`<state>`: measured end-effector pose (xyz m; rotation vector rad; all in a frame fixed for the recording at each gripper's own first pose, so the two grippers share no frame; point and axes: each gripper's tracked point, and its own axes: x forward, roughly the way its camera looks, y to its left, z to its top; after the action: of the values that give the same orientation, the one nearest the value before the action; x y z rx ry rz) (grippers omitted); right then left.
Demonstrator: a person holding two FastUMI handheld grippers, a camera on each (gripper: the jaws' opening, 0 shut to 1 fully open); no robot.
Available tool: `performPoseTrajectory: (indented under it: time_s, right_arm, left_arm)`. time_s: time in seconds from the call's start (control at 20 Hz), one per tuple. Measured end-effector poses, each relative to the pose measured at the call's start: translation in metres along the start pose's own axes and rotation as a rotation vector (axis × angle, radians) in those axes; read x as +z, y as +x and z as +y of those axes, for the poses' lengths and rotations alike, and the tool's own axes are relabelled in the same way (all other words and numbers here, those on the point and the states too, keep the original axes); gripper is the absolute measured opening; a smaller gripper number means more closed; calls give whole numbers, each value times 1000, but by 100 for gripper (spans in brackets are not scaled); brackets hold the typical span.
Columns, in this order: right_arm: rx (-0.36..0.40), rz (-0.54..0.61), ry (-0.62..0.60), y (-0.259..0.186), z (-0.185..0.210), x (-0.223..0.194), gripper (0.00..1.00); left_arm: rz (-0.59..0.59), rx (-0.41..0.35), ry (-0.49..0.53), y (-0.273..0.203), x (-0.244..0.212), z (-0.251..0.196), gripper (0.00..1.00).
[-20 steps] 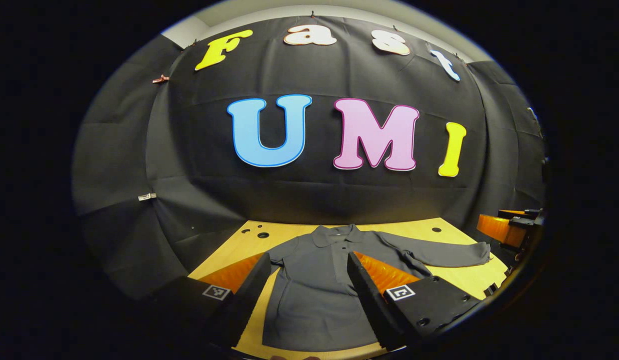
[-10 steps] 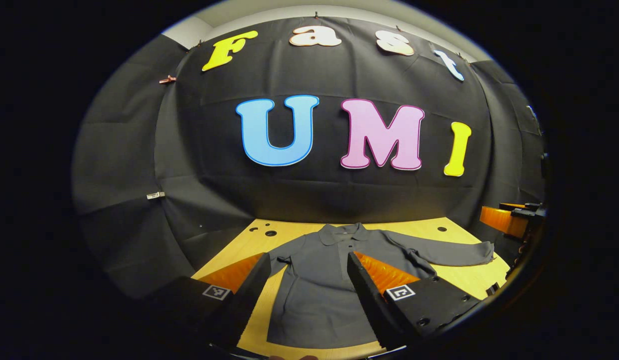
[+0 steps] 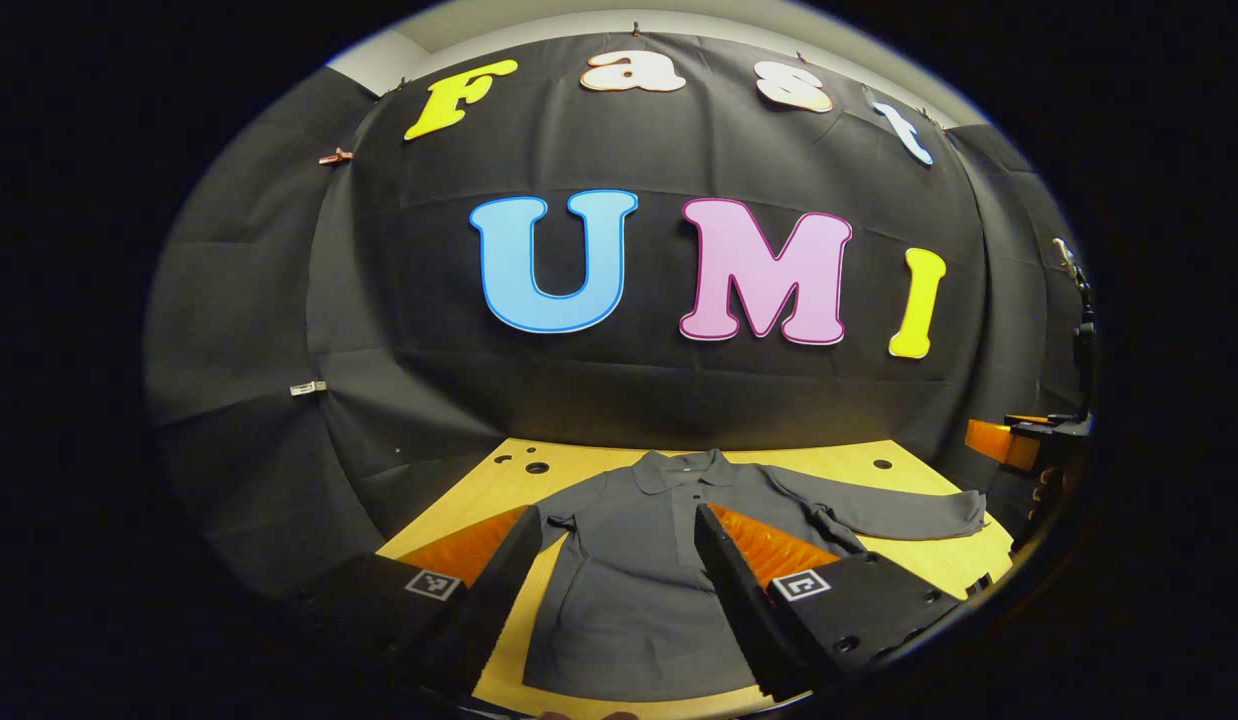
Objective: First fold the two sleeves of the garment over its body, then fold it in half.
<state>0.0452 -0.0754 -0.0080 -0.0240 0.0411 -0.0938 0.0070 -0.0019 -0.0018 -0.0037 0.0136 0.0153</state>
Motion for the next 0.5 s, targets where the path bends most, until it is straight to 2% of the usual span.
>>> performPoseTrajectory:
  time_s: [0.2,0.5]
  right_arm:
    - [-64,41,-18,21,-33,-9,98]
    - [-142,137,-2,52,-80,-45,98]
  left_arm:
    - [20,15,-20,11,-6,5,97]
    - [60,72,-24,30,-18,9,97]
